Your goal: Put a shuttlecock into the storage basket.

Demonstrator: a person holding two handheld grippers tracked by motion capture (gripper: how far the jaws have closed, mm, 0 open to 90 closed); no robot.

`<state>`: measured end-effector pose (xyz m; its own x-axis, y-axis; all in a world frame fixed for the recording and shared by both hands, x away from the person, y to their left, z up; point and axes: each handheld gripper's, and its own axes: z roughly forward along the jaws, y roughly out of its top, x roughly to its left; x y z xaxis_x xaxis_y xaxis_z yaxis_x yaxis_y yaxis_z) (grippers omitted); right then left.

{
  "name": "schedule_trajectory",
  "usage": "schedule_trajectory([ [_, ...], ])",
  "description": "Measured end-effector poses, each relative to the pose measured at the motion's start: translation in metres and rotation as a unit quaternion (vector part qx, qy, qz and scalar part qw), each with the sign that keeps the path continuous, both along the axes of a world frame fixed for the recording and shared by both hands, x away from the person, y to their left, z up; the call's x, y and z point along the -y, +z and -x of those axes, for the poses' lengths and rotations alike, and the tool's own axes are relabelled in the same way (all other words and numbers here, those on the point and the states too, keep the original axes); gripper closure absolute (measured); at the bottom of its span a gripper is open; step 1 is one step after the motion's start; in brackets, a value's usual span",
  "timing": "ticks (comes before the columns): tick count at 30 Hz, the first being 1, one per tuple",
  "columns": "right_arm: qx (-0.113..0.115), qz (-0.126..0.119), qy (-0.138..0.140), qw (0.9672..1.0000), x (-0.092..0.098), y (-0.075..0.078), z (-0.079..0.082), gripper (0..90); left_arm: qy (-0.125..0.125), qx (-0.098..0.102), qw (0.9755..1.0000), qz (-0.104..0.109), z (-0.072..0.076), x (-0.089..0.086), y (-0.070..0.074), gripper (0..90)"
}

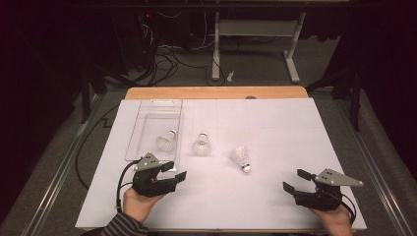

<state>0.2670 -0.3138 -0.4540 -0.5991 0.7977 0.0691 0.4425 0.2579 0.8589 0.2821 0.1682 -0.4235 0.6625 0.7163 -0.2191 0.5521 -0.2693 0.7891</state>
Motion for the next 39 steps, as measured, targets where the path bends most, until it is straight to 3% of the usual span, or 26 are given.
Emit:
schedule_trajectory([
  [13, 0.0, 0.001, 0.0, 1.0, 0.0, 0.0, 0.0, 26.9, -0.003, -0.008, 1.0, -0.004, -0.005, 0.009, 0.004, 40.4],
  [21, 0.0, 0.0, 0.001, 1.0, 0.0, 0.0, 0.0, 26.9, -0.003, -0.009, 0.9998, -0.017, -0.009, 0.014, 0.009, 41.1],
  [27, 0.0, 0.0, 0.001, 1.0, 0.0, 0.0, 0.0, 26.9, -0.006, -0.029, 0.9993, -0.024, -0.015, 0.016, 0.013, 42.9],
  [34, 0.0, 0.001, 0.001, 1.0, 0.0, 0.0, 0.0, 26.9, -0.009, -0.038, 0.9985, -0.038, -0.021, 0.02, 0.019, 45.1],
  [37, 0.0, 0.001, 0.001, 1.0, 0.0, 0.0, 0.0, 26.9, -0.013, -0.039, 0.9972, -0.063, -0.023, 0.026, 0.02, 46.8],
  [39, 0.001, 0.001, 0.001, 1.0, 0.0, 0.0, 0.0, 26.9, -0.013, -0.042, 0.9969, -0.065, -0.025, 0.029, 0.02, 47.2],
])
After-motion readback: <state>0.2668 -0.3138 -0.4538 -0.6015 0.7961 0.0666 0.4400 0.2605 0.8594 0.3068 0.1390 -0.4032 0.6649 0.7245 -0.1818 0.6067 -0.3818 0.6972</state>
